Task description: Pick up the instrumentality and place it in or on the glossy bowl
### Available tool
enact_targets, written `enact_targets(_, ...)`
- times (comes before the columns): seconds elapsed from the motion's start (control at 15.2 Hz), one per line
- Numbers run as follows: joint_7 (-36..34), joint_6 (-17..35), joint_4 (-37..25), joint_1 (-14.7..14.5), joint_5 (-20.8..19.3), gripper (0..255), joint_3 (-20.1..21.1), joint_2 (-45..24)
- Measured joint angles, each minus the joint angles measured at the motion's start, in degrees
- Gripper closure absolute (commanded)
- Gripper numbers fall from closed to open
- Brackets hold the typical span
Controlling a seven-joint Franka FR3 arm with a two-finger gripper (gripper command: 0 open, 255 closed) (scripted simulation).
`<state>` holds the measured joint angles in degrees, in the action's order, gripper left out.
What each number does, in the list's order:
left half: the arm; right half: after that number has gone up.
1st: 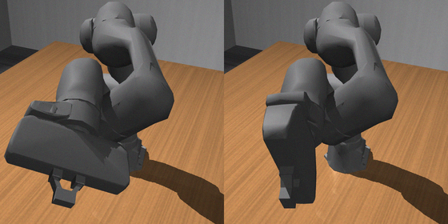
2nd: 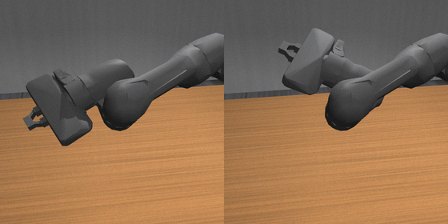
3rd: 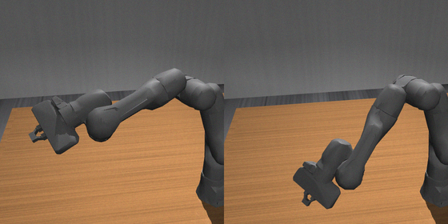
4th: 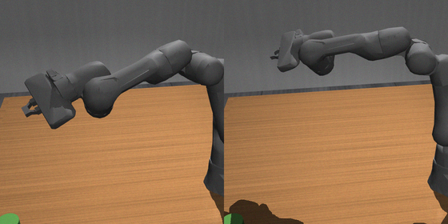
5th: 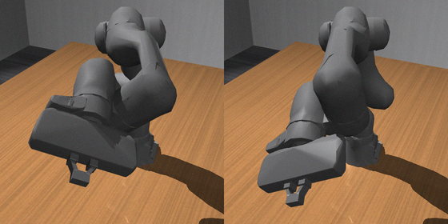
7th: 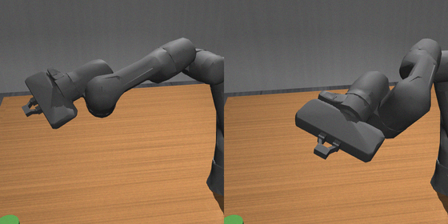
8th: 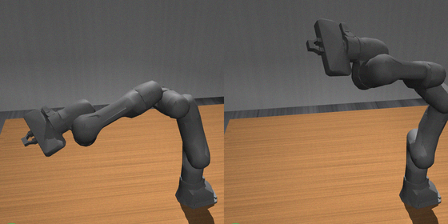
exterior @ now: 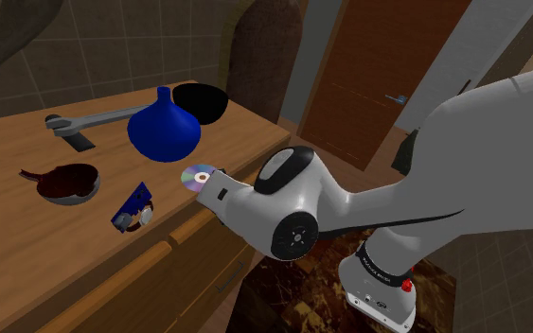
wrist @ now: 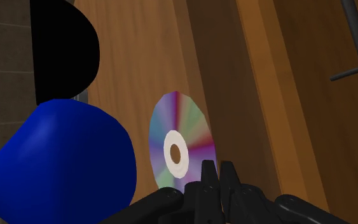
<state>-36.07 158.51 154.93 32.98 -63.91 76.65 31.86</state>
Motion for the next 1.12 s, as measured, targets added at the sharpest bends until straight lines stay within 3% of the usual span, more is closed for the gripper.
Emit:
enact_targets(0.13, 0.6, -0.2, 0.2, -1.0, 0.4, 255, -1.0, -0.1)
enact_targets(0.59, 9.2, -3.0, 0.9, -11.1, 5.6, 255, -11.7, 0.0)
enact_targets(1.12, 18.5, -6.3, 0.6, -20.1, 11.9, 255, -21.1, 1.4)
